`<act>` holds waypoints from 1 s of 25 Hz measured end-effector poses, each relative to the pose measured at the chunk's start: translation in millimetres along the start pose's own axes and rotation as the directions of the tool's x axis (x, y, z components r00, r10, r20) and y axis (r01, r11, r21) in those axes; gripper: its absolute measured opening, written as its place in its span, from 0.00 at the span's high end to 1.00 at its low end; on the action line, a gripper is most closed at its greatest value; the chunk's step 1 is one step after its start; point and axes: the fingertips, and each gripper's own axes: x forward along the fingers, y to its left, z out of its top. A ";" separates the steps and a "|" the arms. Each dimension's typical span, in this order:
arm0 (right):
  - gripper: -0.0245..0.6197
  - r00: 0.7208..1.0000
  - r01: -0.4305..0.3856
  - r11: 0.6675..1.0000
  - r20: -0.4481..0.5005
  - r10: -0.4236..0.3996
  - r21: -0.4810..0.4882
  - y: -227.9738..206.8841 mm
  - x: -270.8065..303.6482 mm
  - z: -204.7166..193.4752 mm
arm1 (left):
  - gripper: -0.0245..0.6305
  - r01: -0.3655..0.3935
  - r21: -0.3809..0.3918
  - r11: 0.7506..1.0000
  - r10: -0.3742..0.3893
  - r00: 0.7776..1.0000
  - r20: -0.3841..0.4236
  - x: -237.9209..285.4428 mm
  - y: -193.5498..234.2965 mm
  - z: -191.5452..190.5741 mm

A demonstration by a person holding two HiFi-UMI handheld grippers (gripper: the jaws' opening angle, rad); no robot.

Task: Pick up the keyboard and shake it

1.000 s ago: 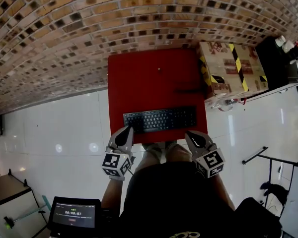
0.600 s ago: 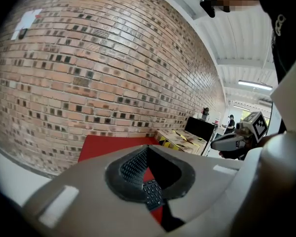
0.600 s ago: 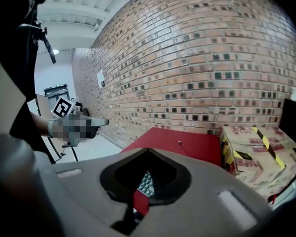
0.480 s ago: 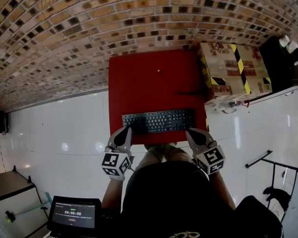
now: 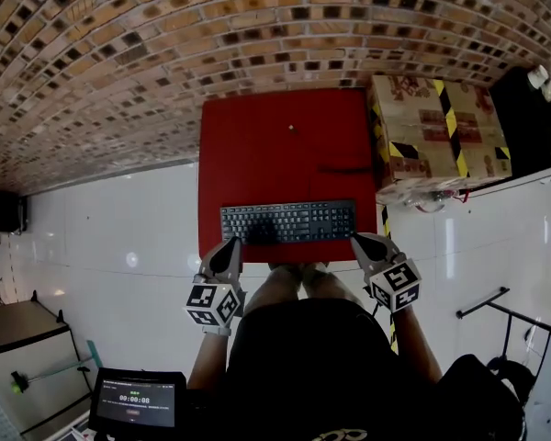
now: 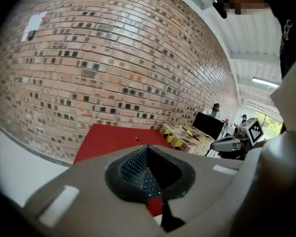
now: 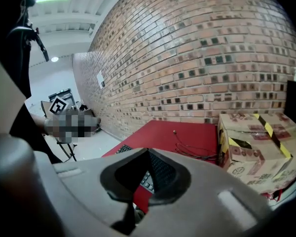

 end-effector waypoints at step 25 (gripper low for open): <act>0.49 0.898 -0.027 0.897 -0.383 0.215 0.440 -106.9 97.9 -157.9 | 0.54 0.018 -0.289 0.957 -0.152 0.880 -0.450 67.6 169.9 -162.6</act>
